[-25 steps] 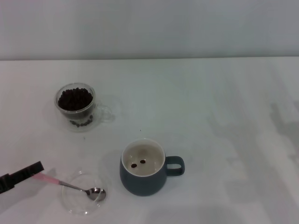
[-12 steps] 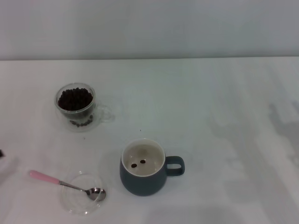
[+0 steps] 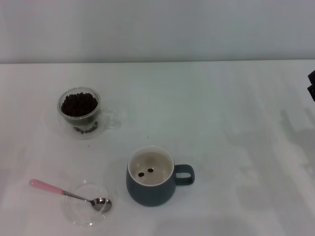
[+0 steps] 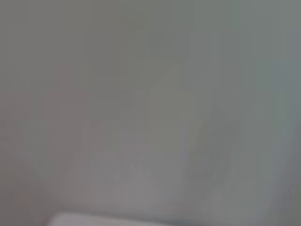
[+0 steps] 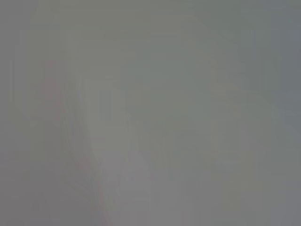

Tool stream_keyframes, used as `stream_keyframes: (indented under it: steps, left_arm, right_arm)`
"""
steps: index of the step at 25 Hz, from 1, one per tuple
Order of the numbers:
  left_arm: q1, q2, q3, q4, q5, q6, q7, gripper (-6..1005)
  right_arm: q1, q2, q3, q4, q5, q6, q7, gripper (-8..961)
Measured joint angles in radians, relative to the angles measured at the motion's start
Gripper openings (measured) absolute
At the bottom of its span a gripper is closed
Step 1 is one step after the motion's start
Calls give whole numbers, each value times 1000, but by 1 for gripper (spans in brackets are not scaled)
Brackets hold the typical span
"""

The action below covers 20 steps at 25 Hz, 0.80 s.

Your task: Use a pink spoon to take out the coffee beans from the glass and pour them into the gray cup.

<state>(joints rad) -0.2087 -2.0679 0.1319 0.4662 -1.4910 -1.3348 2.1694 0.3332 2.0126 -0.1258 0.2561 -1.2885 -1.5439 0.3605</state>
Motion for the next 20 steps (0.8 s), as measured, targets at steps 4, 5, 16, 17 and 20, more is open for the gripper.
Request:
stream_keyframes:
  steps: [4, 5, 16, 17, 20]
  left_arm:
    - [-6, -4, -12, -73, -96, 6, 167, 866]
    - [-9, -4, -12, -88, -116, 9, 187, 863]
    - [-60, -3, -12, -121, -149, 86, 261, 861]
    - [-64, -3, -12, -124, -150, 85, 260, 861]
    - [-75, -5, -13, -130, -150, 82, 261, 862]
  right_arm:
    - [6, 0, 0, 1, 0, 36, 0, 772]
    - [6, 0, 1, 1, 0, 47, 0, 772]
    - [7, 0, 13, 42, 2, 82, -9, 775]
    - [7, 0, 13, 46, 1, 82, -10, 775]
    - [3, 0, 13, 53, 1, 82, -10, 776]
